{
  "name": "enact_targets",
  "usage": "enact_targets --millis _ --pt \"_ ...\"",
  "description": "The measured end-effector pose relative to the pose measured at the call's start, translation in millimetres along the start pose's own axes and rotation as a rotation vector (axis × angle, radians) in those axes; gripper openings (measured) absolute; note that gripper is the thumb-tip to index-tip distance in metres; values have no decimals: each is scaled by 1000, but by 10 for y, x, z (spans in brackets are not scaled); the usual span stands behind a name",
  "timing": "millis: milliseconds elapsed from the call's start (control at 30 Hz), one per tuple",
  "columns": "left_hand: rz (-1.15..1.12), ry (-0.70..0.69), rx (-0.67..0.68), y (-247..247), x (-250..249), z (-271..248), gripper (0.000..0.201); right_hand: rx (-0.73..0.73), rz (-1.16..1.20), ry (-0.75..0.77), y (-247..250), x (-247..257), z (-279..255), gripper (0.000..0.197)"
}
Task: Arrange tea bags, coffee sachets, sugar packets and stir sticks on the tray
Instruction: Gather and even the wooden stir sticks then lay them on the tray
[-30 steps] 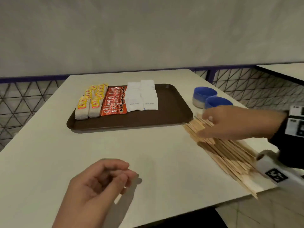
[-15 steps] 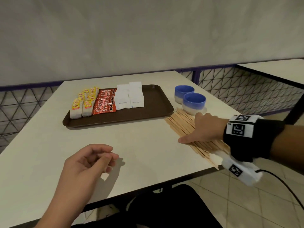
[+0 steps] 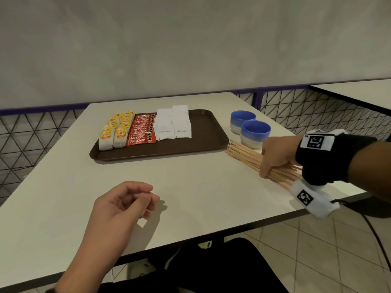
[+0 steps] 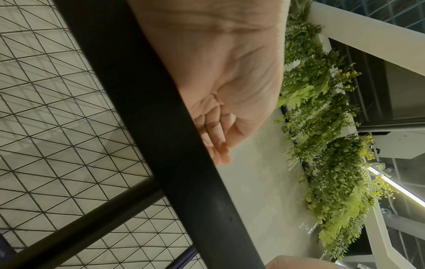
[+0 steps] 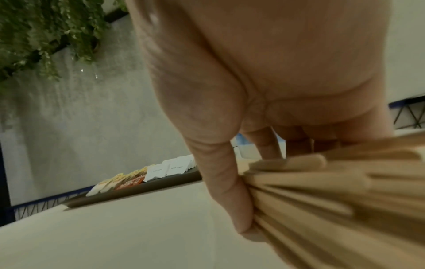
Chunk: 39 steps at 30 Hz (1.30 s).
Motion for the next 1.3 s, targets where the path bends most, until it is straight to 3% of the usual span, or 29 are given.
enact_targets --millis 200,433,633,767,1133,1300 --pt "3 -11 13 17 5 17 20 -44 -262 145 9 10 -60 34" --pt "40 -21 14 -15 3 0 20 -75 -370 288 -123 134 -55 39" --pt "121 -18 38 -65 7 -4 22 -169 -447 438 -284 316 -120 14" --pt "147 -32 25 -81 1 -9 21 -244 -471 495 -361 446 -196 8" --pt "115 -30 3 -101 -47 -38 20 -255 -515 657 -556 709 -355 11" --pt "103 -43 -19 -87 -57 -51 21 -203 -276 695 -420 826 -507 6"
Point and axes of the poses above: each hand's wrist, its own z-axis towards the middle knuckle, its own y-axis out of the back of the hand, x = y × z, the point moved 4 cm from there along z, towards the middle knuckle, and after that the axes turned 7 degrees about y, right-handed, at the moved point
